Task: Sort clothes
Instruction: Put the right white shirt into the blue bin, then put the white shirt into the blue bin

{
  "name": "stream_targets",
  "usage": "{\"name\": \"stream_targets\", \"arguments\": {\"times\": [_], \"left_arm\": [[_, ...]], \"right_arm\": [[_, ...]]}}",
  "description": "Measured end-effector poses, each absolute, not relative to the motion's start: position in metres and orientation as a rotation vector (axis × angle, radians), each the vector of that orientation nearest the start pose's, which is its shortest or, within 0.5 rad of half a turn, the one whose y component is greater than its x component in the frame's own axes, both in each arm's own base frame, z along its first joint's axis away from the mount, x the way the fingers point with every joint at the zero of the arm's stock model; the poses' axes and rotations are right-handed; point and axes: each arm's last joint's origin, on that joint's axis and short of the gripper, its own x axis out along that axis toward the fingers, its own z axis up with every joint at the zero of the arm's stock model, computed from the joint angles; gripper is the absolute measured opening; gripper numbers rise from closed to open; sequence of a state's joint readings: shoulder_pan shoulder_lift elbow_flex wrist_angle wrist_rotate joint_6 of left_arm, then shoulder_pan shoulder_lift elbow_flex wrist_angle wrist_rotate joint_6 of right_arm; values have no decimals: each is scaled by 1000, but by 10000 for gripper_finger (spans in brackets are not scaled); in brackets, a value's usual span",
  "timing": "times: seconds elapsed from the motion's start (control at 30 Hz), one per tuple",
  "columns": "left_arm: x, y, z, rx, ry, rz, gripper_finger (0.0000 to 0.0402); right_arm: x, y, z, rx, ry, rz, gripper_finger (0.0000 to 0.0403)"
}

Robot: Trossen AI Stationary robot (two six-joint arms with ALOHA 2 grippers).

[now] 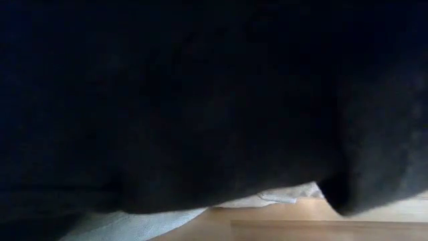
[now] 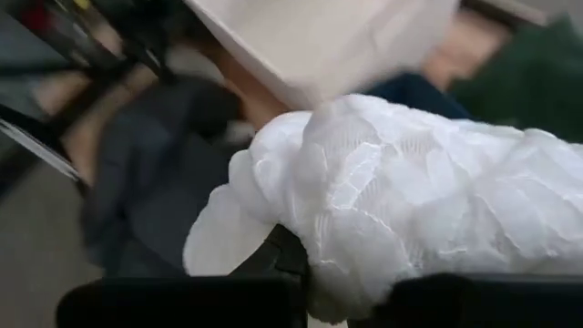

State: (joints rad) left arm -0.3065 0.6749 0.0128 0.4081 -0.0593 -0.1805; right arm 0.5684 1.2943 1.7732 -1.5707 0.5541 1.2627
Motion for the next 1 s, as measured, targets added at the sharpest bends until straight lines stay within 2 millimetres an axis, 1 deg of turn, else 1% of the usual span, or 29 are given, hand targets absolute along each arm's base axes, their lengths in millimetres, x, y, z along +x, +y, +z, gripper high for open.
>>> {"name": "stream_targets", "arguments": {"times": [0.2, 0.3, 0.4, 0.47, 0.63, 0.8, 0.9, 1.0], "left_arm": [[132, -40, 141, -132, 272, -222, 0], [132, -40, 141, -132, 272, -222, 0], [132, -40, 141, -132, 272, -222, 0], [132, -40, 141, -132, 272, -222, 0], [132, -40, 141, -132, 272, -222, 0], [132, -40, 141, -132, 272, -222, 0], [132, -40, 141, -132, 272, -222, 0], [132, -40, 141, -132, 272, -222, 0]], "right_arm": [[155, 77, 403, 599, 907, -595, 23], [153, 72, 390, 590, 930, -636, 23], [156, 70, 379, 586, 979, -666, 26], [161, 69, 373, 596, 1001, -671, 48], [167, 67, 361, 576, 1038, -699, 134], [171, 64, 361, 579, 1026, -675, 209], [173, 64, 361, 566, 1032, -644, 235], [176, 64, 362, 565, 1033, -613, 245]]}}
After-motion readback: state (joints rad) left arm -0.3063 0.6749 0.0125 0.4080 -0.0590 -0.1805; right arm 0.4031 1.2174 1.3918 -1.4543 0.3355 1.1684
